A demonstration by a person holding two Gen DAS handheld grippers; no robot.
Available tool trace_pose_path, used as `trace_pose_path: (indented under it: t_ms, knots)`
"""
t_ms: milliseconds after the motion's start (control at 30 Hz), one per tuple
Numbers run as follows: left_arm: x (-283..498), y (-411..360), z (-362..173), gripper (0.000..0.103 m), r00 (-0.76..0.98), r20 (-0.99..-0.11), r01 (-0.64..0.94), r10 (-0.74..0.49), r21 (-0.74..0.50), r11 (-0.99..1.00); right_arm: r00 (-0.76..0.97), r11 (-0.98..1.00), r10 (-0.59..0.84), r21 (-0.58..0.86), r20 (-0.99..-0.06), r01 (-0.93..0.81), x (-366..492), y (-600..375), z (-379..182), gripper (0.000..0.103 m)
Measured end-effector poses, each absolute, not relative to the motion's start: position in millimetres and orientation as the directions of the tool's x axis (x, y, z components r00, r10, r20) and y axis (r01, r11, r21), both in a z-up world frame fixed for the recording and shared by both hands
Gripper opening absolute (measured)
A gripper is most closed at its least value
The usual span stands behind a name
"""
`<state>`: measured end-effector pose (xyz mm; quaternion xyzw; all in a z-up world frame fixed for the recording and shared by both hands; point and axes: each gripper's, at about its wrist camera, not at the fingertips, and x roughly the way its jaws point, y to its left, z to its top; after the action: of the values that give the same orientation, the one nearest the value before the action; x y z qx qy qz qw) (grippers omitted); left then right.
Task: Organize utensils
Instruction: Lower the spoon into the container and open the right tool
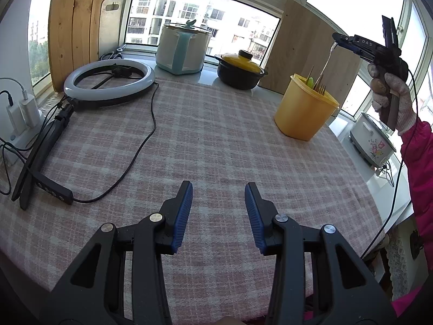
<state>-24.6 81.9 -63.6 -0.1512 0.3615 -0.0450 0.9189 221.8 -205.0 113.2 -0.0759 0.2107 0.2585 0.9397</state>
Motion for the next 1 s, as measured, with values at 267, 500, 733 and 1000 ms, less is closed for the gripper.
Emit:
trace_pose_path:
  t_ms: [267,500,733,1000]
  knots:
    - [-27.4,83.0,-61.5,0.041,0.737,-0.65,-0.029,-0.188,-0.309,0.951,0.769,0.905,0.339,-0.033,-0.542,-0.423,243.5,-212.6,66.9,0.032]
    - [-28.6,82.8,-60.8,0.041,0.737,-0.648,-0.023,-0.191,-0.306,0.952,0.743,0.935,0.268,-0.022,-0.613,-0.355,258.6,-219.5,40.7,0.032]
    - [-28.9,83.2,-60.7,0.041,0.737,-0.648,-0.024,-0.191,-0.307,0.951,0.72,0.951,0.213,-0.029,-0.66,-0.307,269.4,-223.4,25.7,0.031]
    - [-26.5,81.8,-56.2,0.044,0.743,-0.639,-0.013,-0.197,-0.309,0.951,0.715,0.96,0.185,-0.031,-0.675,-0.278,259.8,-227.0,24.1,0.038]
